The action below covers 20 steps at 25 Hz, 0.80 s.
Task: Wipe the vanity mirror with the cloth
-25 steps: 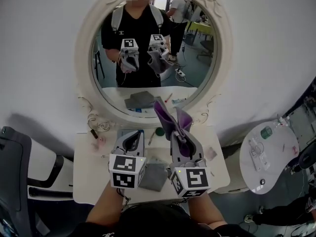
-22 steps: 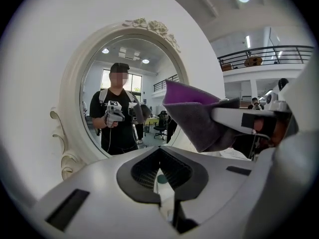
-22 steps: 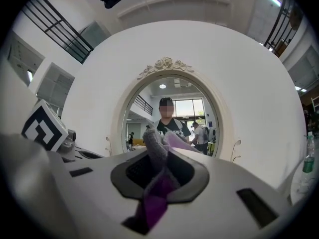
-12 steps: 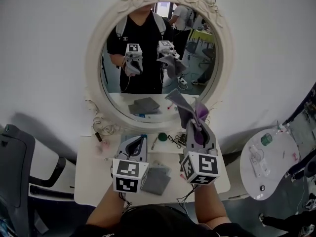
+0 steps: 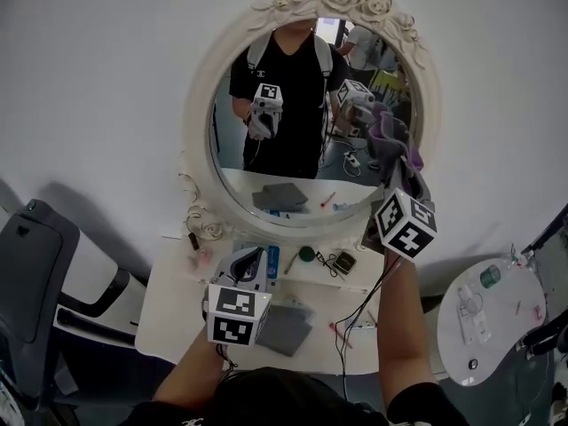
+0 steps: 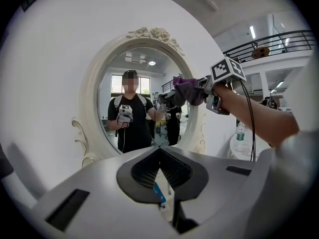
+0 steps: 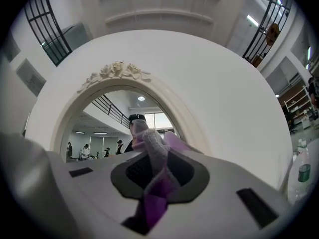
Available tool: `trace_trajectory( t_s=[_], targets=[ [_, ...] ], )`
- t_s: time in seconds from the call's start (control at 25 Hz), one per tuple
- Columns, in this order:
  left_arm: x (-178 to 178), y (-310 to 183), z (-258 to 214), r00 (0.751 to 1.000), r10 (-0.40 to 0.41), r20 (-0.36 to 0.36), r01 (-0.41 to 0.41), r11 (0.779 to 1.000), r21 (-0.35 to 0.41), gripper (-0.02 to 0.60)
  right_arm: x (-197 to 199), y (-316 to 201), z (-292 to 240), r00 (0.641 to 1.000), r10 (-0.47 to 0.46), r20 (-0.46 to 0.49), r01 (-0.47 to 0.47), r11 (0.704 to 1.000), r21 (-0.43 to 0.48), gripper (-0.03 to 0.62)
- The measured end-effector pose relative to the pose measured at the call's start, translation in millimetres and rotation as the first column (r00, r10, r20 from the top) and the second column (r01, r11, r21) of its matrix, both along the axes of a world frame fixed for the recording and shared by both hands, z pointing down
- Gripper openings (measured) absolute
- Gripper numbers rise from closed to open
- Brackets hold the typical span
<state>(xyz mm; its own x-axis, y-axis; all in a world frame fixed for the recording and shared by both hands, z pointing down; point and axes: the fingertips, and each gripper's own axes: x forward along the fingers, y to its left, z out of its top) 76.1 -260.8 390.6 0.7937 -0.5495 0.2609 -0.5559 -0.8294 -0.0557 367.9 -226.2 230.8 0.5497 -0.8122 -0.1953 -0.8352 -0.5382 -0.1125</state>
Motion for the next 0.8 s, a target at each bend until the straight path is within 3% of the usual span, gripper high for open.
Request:
trace_trajectory(
  t_s=[0.28,0.44,0.8],
  targets=[
    [-18.7,-14.8,4.1,0.998,-0.065,0.017,0.065,0.998,-0.001,0.005,40.0,-24.3,-13.5,0.993,0.012,0.121,-0.018,0.999,0.048,0.051],
    [-25.2,-22.6,8.0,0.996,-0.089,0.027,0.089,0.996,-0.001,0.005,55.5,-27.1,-19.8,0.984,-0.013,0.180,-0.009,0.992,0.123,0.051],
    [-28.5,-38.2,11.7,0.991,-0.125,0.043,0.125,0.992,0.002,0.005,39.8,-39.6,-79.3,1.000,0.009,-0.008,-0.007,0.974,0.227,0.051]
  ],
)
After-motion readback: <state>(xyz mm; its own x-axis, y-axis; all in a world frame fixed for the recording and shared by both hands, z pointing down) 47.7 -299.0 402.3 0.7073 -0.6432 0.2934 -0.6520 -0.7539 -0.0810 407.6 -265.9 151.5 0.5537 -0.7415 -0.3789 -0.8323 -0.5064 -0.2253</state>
